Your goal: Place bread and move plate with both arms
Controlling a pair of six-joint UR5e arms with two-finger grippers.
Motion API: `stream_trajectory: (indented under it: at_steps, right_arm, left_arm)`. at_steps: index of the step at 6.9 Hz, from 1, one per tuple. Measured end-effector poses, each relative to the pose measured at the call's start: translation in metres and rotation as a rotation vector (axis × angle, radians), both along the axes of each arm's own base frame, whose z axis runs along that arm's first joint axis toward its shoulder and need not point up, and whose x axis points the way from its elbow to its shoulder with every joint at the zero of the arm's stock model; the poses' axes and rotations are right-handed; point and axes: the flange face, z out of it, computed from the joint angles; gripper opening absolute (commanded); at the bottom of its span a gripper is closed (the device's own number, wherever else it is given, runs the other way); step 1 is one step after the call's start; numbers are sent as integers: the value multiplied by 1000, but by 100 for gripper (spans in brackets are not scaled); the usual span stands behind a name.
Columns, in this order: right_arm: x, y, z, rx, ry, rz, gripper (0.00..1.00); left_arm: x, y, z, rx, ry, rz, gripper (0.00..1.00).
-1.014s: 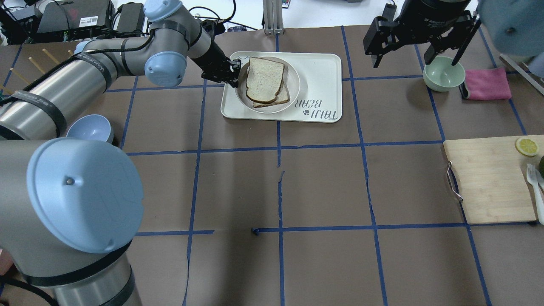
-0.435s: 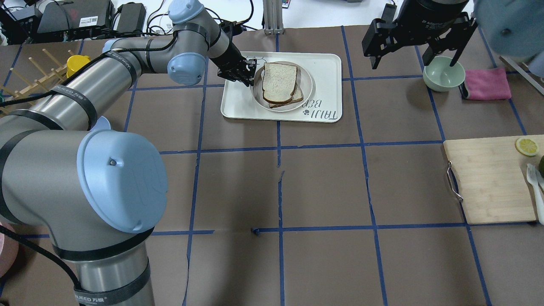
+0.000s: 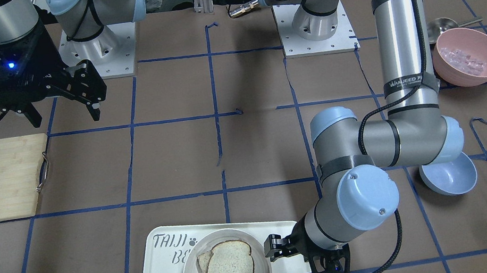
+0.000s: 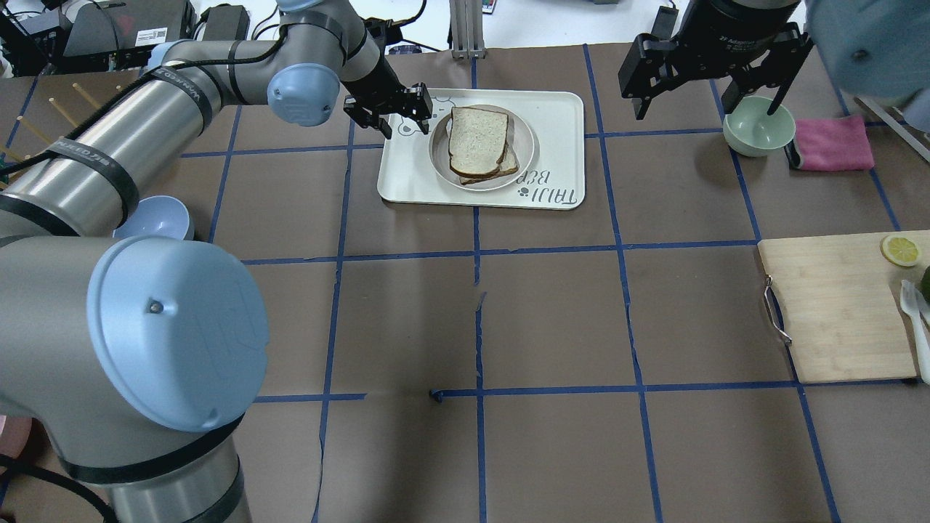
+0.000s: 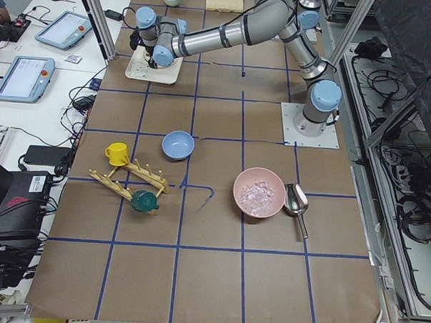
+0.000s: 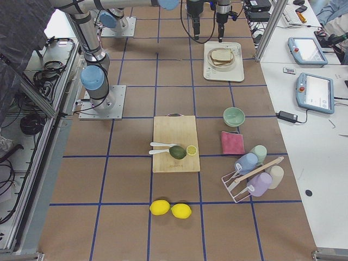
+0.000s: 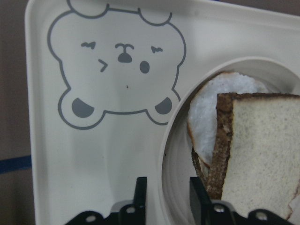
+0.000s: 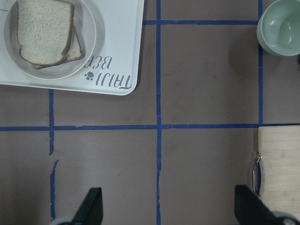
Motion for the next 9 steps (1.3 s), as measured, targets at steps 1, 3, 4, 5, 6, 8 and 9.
stream_trajectory:
  at_steps: [1, 3, 4, 5, 6, 8, 9]
  right_arm:
    - [0, 0, -1, 2, 1, 1, 100]
    - [-1, 0, -3, 9, 4, 1, 100]
    - [-2, -1, -4, 11, 5, 0, 100]
    - [-2, -1, -5, 12, 5, -2, 100]
    - [-3, -1, -5, 13, 5, -3, 100]
    - [-3, -1, -5, 13, 5, -3, 100]
    - [-3, -1, -5, 14, 4, -3, 100]
  left_arm:
    - [19, 7, 33, -12, -39, 21, 100]
    - [66, 35, 109, 23, -64, 81, 100]
    - [82, 59, 144, 62, -71, 103, 100]
    - [91, 87, 173, 98, -79, 116, 100]
    - [101, 114, 193, 120, -97, 129, 100]
    - [122, 159, 201, 141, -137, 165, 100]
    - [126, 180, 203, 142, -180, 171, 100]
